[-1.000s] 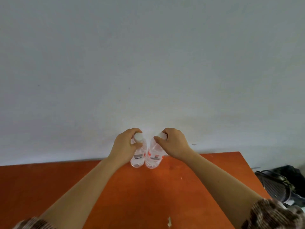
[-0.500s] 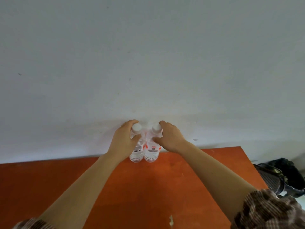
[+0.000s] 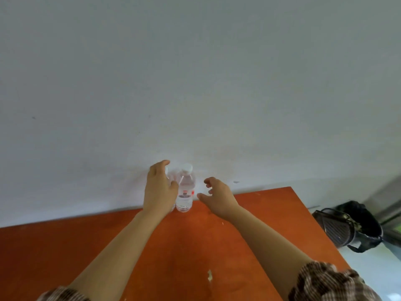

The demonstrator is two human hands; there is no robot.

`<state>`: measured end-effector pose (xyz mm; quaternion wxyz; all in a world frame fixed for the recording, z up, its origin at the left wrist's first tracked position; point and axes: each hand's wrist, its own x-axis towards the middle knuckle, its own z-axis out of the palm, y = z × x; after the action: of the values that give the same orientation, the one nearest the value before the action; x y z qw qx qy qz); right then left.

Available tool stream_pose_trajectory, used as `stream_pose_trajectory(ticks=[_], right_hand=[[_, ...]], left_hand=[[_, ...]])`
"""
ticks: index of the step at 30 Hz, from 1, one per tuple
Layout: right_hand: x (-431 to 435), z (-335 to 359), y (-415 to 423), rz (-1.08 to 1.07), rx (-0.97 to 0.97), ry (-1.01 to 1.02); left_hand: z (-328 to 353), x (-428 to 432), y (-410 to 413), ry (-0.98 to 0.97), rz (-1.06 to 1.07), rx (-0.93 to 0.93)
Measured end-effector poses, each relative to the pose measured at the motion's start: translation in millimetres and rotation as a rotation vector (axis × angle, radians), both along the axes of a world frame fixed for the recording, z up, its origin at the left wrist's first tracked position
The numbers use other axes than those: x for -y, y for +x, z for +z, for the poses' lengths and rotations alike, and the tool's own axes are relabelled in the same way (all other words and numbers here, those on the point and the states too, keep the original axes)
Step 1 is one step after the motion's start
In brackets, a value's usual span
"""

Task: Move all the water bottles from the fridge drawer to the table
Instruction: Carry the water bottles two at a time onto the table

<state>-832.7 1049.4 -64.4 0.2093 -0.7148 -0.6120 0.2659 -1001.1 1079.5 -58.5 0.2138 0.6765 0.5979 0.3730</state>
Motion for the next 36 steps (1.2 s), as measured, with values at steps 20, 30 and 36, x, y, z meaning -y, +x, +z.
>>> stream_pose_trajectory(ticks=[20,30,36], right_hand=[[502,22,252,-0.556,0.381,-0.143],[807,39,333,-0.996,0.357,-0.221],[947,45,384,-1.240,0.304,-0.244]], left_hand=[[6,404,317,-0.017,-0.781,-0.605],[18,675,457,0.143,-1.138,-0.607],[26,810,542,0.229,-1.358,-0.564]])
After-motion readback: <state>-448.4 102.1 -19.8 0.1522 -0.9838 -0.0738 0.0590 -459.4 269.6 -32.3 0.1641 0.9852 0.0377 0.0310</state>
